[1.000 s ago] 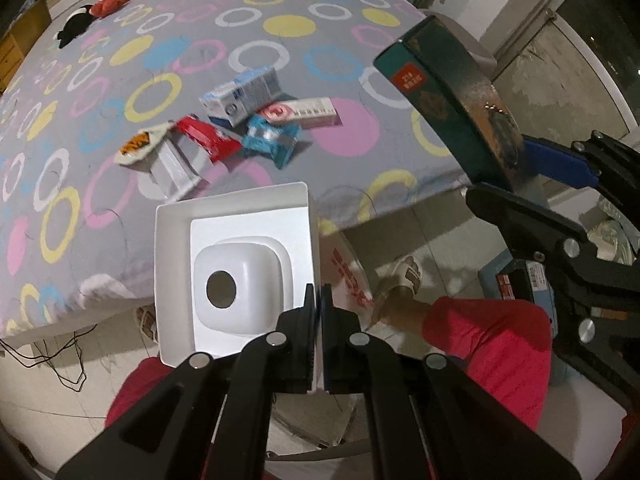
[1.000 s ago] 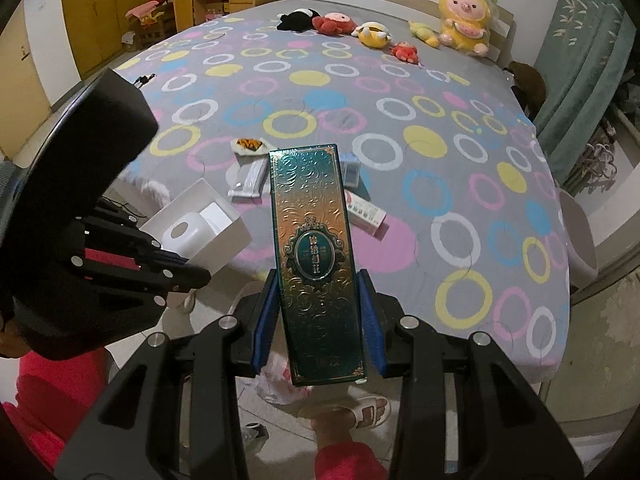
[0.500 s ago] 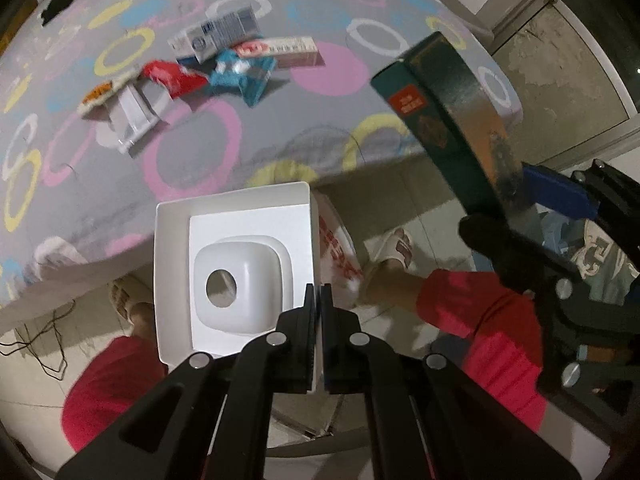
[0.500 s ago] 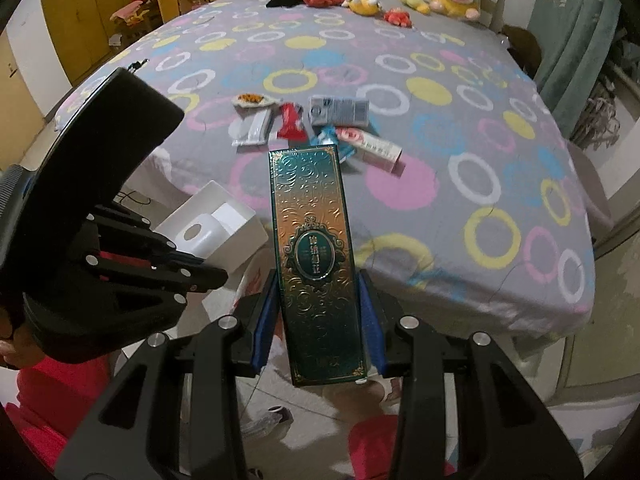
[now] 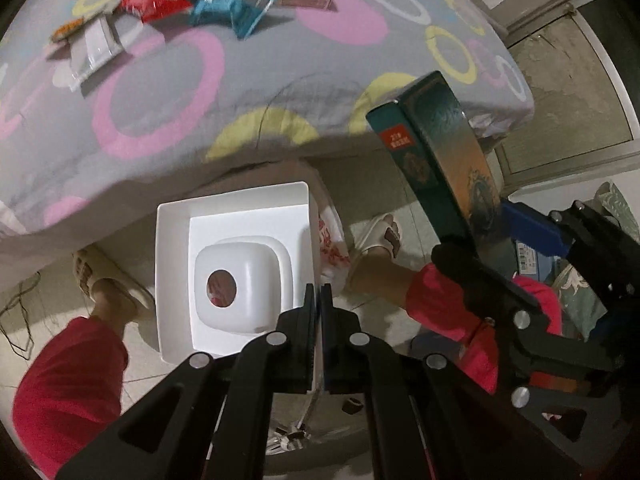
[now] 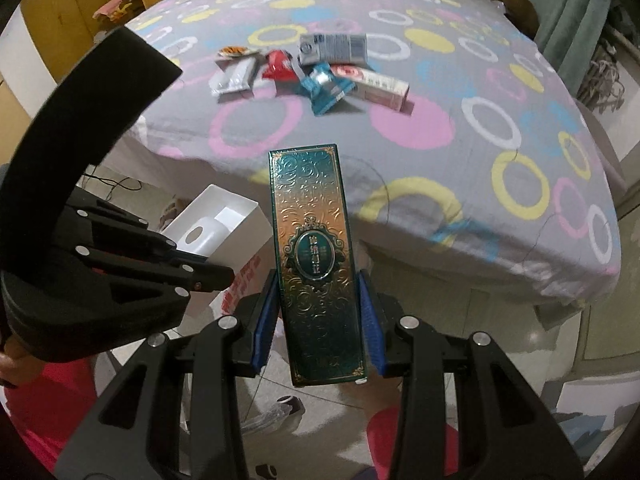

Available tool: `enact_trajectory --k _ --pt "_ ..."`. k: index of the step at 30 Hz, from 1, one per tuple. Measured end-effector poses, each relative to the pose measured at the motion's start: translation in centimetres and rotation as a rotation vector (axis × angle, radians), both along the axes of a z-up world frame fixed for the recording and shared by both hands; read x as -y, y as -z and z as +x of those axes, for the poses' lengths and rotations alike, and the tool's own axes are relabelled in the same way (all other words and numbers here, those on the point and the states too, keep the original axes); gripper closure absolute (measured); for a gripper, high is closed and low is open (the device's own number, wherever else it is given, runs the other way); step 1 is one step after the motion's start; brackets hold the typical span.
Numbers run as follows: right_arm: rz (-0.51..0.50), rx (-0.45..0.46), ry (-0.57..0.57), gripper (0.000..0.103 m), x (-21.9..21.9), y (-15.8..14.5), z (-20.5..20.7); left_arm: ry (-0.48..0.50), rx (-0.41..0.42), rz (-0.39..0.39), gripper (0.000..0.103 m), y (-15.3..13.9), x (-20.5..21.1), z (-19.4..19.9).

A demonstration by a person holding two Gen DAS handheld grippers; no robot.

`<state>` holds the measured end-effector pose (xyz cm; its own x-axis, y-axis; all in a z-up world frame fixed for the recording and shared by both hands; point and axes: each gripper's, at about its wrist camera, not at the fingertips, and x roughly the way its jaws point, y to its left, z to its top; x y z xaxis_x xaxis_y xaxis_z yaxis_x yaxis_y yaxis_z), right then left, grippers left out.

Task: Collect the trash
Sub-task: 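Carry the white tray and green-gold box down toward the white plastic bag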

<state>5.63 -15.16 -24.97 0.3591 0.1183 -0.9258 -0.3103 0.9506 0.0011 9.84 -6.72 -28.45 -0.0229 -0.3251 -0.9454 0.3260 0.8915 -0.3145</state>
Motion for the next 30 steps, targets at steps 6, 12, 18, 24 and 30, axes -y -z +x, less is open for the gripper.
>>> enact_trajectory --k 6,12,18,24,30 --pt "0.011 -0.047 0.025 0.065 0.3 3.4 0.3 -0.032 -0.075 -0.035 0.1 3.4 -0.1 0.6" --pt "0.026 -0.104 0.057 0.065 0.7 7.4 0.6 -0.071 -0.125 -0.048 0.1 6.5 -0.1 1.1" --pt "0.019 -0.145 0.071 0.065 0.8 10.9 1.2 -0.098 -0.172 -0.025 0.1 9.6 0.0 1.6" --pt "0.015 -0.192 0.084 0.065 0.6 14.0 1.9 -0.124 -0.23 -0.018 0.1 12.4 -0.1 2.2" --pt "0.022 -0.24 0.104 0.065 0.8 16.4 2.8 -0.151 -0.276 -0.024 0.1 15.2 -0.4 3.1"
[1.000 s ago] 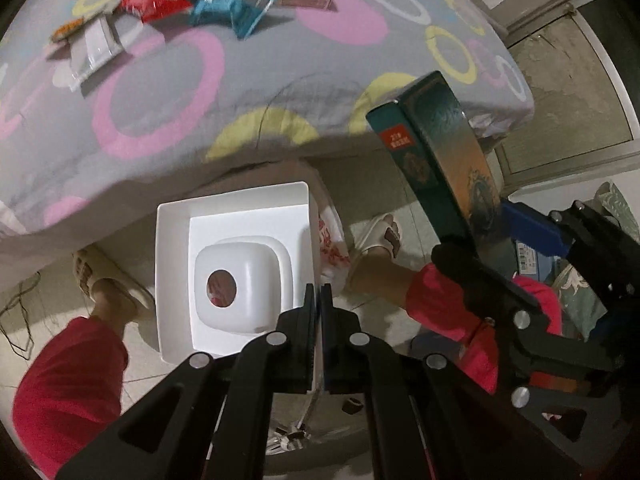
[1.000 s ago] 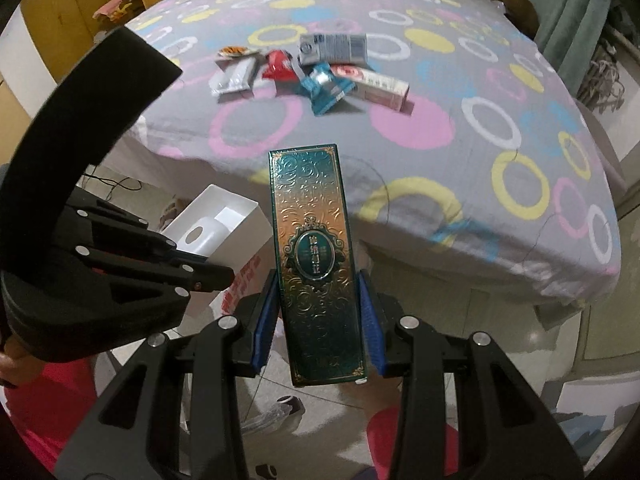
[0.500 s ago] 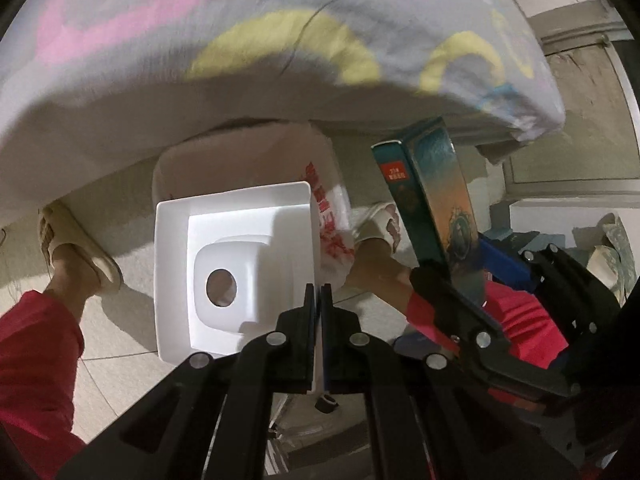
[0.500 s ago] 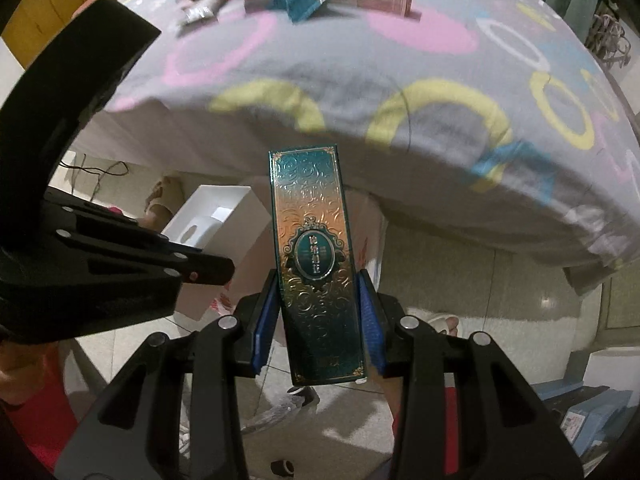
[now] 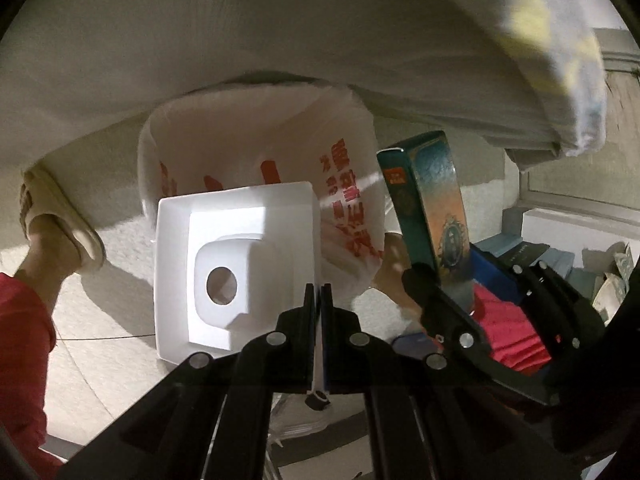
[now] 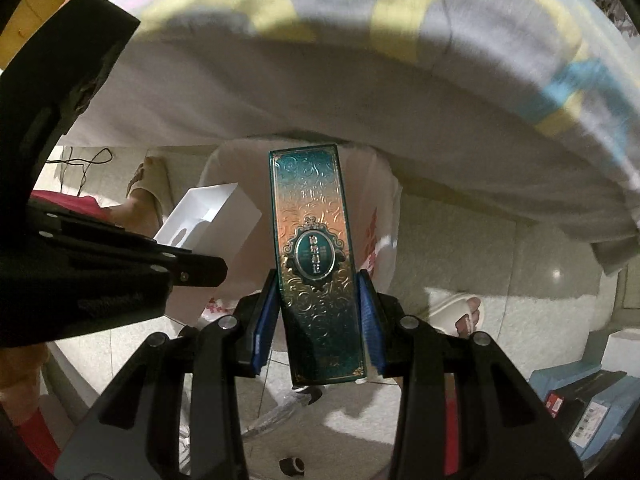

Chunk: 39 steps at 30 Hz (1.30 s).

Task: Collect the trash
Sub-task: 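Carry the white tray and green-gold box down toward the white plastic bag, then open both tools to drop the tray and box into the bag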

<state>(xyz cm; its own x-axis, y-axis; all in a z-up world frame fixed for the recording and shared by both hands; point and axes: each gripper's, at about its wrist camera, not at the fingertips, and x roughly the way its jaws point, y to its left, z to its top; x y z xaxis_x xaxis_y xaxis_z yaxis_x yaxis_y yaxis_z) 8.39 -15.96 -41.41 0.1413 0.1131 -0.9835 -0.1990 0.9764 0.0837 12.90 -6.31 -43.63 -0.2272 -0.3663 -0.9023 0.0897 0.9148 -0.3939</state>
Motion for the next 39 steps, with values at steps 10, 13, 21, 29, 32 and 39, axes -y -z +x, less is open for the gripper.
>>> enact_trajectory --k 10,13,21,29,32,39 --pt "-0.011 -0.064 0.012 0.065 -0.4 4.2 0.8 -0.064 -0.062 -0.011 0.1 4.0 0.1 0.9" --pt "-0.015 -0.081 0.012 0.065 0.1 5.2 1.1 -0.094 -0.079 -0.008 0.1 5.2 -0.1 1.3" --pt "0.001 -0.13 0.025 0.065 0.1 7.8 1.7 -0.178 -0.126 -0.059 0.1 7.5 -0.2 2.3" --pt "0.031 -0.17 0.046 0.065 0.1 10.0 2.5 -0.165 -0.154 -0.036 0.099 8.9 -0.3 2.6" --pt "0.035 -0.18 0.059 0.064 0.2 11.0 2.9 -0.161 -0.164 -0.006 0.094 9.4 -0.4 2.7" --pt "0.039 -0.167 0.052 0.041 -0.1 11.3 3.1 -0.177 -0.161 0.044 0.055 9.5 -1.4 2.9"
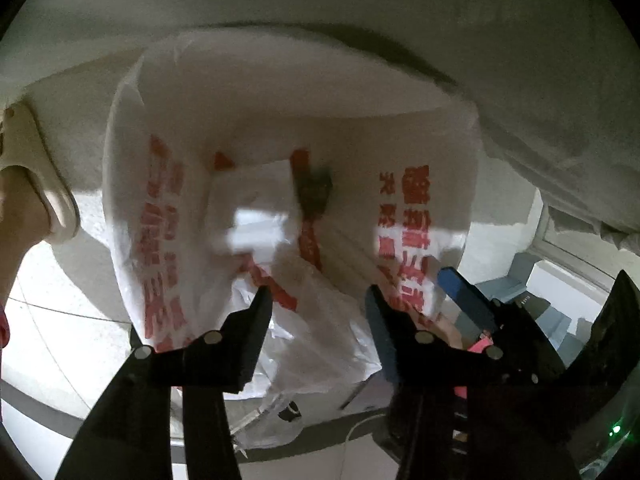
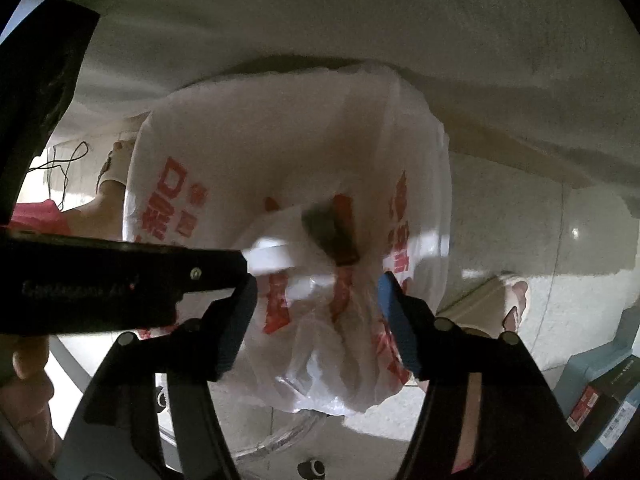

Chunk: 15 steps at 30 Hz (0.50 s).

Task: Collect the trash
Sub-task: 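Open both tools to drop the tray and box into the bag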

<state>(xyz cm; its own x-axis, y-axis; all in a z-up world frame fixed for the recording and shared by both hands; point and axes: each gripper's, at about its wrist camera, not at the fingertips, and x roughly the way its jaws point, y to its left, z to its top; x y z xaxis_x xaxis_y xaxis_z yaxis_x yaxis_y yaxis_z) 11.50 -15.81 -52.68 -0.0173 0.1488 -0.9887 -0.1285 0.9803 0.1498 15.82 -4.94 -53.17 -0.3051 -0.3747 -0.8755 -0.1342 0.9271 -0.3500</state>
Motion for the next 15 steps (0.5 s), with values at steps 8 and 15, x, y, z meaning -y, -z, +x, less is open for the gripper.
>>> enact_trajectory --k 8,15 --pt "-0.001 0.033 0.0 0.041 0.0 -2.2 -0.2 0.055 0.054 0.083 0.053 -2.3 -0.3 -0.1" --pt "-0.014 0.083 -0.022 0.038 0.0 -6.2 -1.6 0.128 0.146 0.144 0.047 -6.4 -0.4 -1.1"
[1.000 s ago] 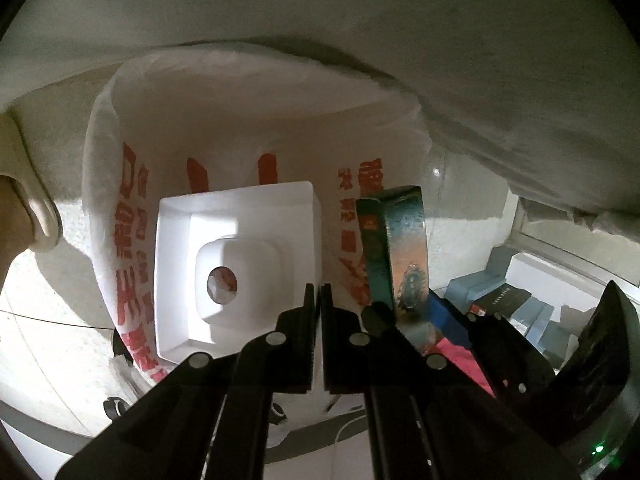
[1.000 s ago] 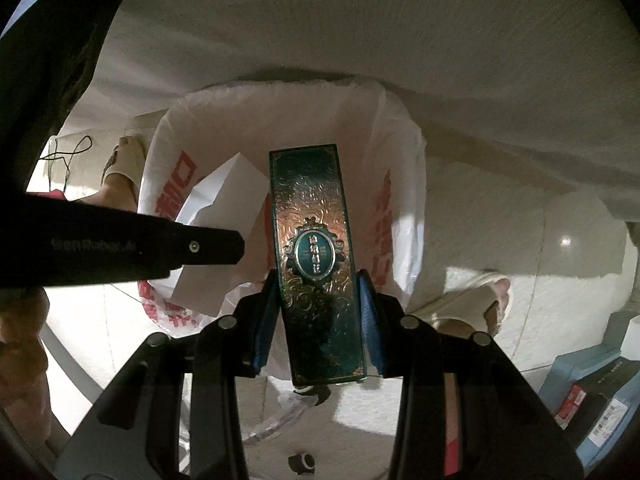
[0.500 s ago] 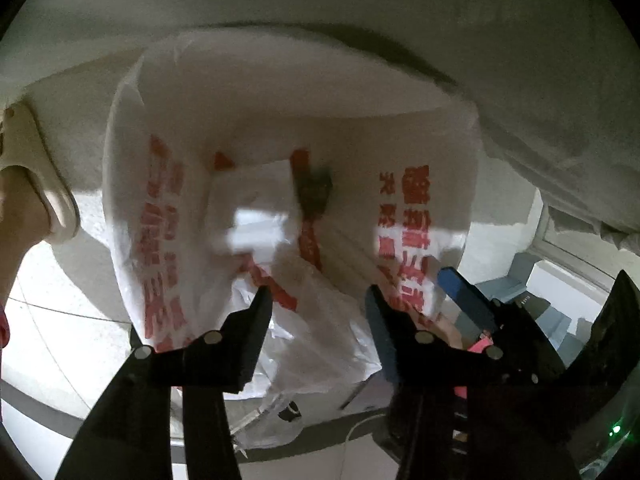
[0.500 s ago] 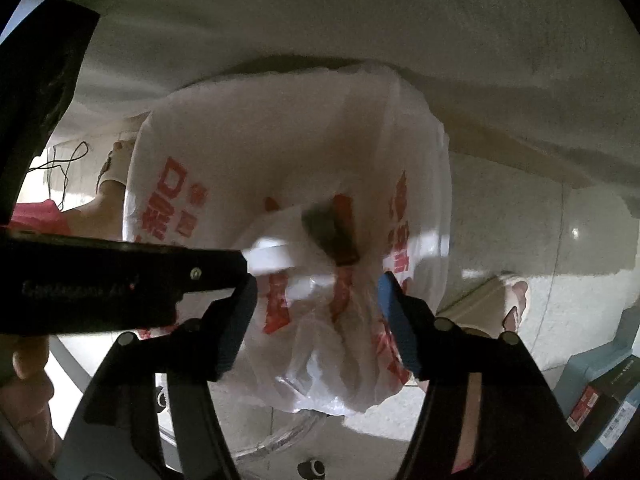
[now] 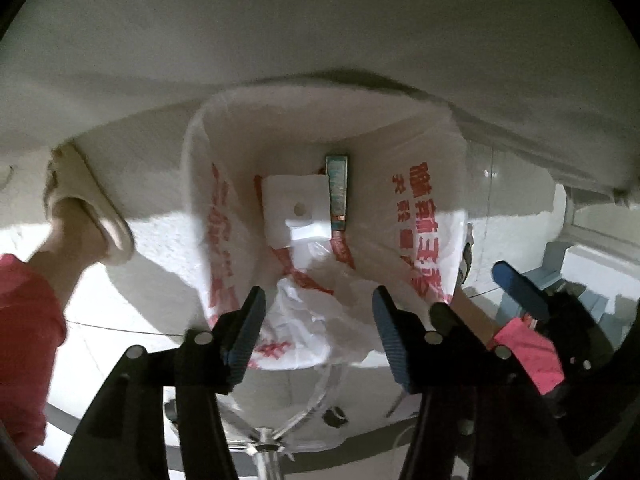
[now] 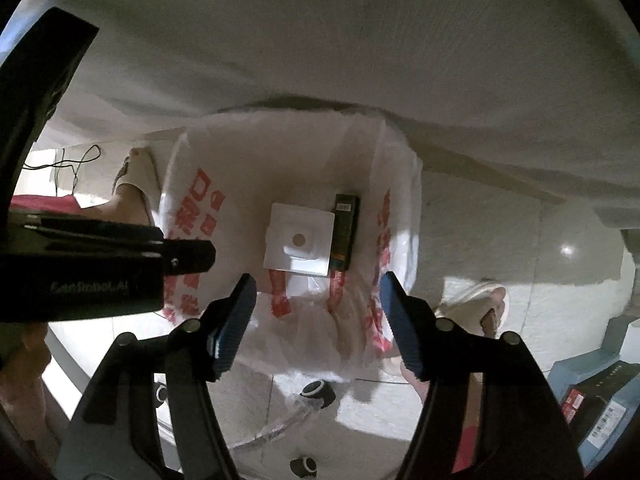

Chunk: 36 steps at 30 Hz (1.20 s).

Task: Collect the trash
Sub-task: 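Open both tools to drop the tray and box into the bag, then raise both tools back toward the remaining trash on the bed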

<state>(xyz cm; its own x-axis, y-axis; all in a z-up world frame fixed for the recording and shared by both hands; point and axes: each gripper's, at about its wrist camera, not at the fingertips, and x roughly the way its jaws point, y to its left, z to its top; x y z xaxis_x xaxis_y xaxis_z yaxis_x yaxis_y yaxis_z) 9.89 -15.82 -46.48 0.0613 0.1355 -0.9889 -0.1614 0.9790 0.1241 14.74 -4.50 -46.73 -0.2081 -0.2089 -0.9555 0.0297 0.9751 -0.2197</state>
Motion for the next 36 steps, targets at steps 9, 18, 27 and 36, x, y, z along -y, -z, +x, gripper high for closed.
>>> enact_trajectory --k 9,18,27,36 --pt "0.038 0.176 -0.063 0.016 0.1 -10.3 -3.5 0.082 0.154 0.059 0.041 -10.2 -2.5 -2.8" --pt "-0.04 0.438 -0.246 0.01 1.0 -25.0 -5.1 0.092 0.31 0.05 0.02 -24.6 -8.8 -2.3" --pt "0.012 0.667 -0.41 0.006 2.1 -40.5 -4.1 0.23 0.419 0.088 0.01 -36.5 -11.2 0.1" --pt "-0.049 0.712 -0.66 0.006 -0.8 -47.2 -0.4 0.373 0.384 0.046 0.01 -39.8 -10.2 3.2"
